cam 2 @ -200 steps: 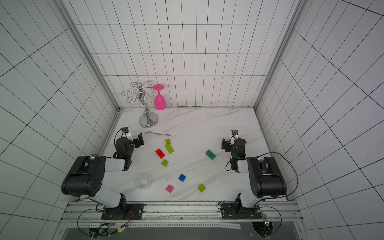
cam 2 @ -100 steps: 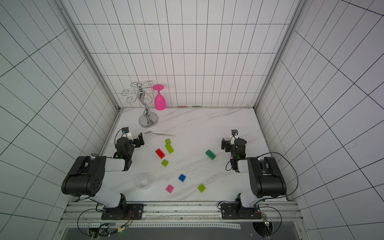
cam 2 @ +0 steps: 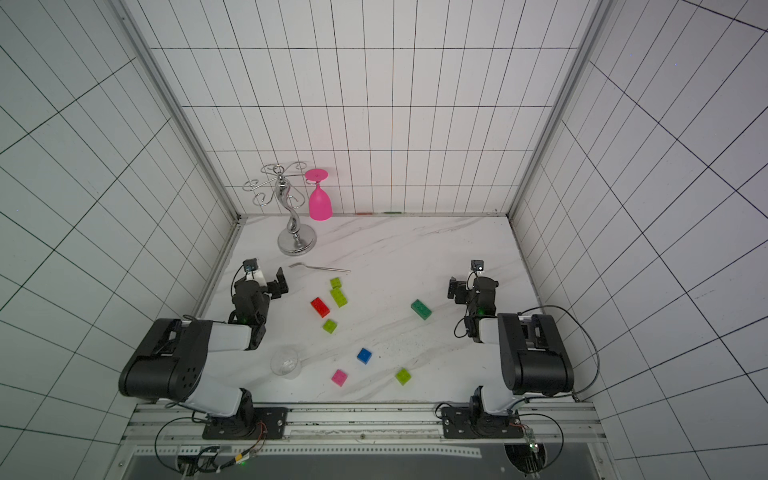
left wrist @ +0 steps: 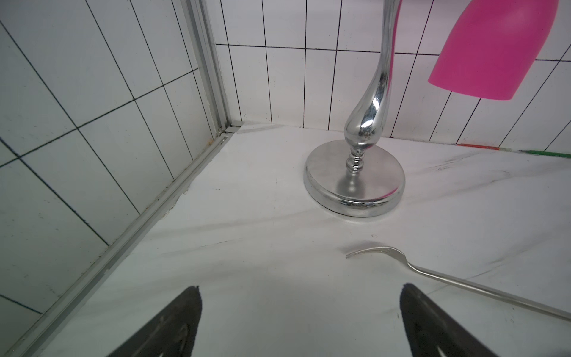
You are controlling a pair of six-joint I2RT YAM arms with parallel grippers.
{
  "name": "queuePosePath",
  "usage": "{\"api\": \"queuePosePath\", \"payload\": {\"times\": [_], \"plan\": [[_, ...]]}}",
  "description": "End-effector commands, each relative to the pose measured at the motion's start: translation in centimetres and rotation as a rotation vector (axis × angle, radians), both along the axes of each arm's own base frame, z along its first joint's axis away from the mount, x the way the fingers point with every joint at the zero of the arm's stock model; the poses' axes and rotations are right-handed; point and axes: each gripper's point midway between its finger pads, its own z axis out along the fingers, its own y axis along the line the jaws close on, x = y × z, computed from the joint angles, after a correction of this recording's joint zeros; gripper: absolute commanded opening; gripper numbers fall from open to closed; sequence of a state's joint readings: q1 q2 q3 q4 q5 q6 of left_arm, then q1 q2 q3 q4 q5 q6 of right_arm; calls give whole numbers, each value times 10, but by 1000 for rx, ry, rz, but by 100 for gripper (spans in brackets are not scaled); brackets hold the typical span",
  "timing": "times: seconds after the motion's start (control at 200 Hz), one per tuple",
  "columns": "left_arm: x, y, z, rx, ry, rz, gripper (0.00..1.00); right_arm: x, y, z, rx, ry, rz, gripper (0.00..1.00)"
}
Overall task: Assemble a spoon with lego
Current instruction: Pick up the lego brick from the center of the board.
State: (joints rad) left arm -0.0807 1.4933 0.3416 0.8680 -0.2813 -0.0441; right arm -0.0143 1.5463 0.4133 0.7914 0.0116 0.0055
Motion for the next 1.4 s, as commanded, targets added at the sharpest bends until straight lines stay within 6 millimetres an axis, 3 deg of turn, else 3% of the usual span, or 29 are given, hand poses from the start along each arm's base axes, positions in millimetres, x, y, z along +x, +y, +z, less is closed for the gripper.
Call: {"api": "queuePosePath", "payload": {"times": [0.0,0.175,0.305,0.42,0.485,0.56,0.65,0.7,0.81,0.855,0.925,1.025,1.22,1.394], "plan": [[-6,-6,49,84,-94,64,99,7,0,36,-77,-43,-78,99],[-23,12,97,-270,-109,237,99,0,17,72,-68,180,-214,99],[-35,-24,129,-443,-85,28,99,-25,53,82,12,339,-139,99],[-71,-27,148,-714,-115,22,99,-60,74,75,40,480,-79,98],[-90,-38,166,-836,-129,-96,99,-82,93,67,82,567,-2,92],[-118,-52,187,-841,-101,-214,99,-111,113,58,105,628,65,87],[-149,-71,205,-657,-8,-319,99,-145,135,46,121,659,109,86],[-163,-76,212,-596,11,-367,99,-167,138,34,138,702,77,85],[-183,-75,215,-497,13,-395,99,-204,140,10,202,787,-51,83],[-189,-73,212,-474,11,-389,99,-219,142,1,213,819,-108,77],[-192,-75,205,-456,14,-402,99,-240,150,-6,226,853,-165,69],[-189,-78,189,-434,24,-414,99,-262,166,-14,290,847,-230,70],[-195,-84,189,-419,10,-456,99,-281,196,-41,370,880,-333,63],[-203,-92,188,-411,11,-504,99,-288,200,-54,288,930,-434,58]]}}
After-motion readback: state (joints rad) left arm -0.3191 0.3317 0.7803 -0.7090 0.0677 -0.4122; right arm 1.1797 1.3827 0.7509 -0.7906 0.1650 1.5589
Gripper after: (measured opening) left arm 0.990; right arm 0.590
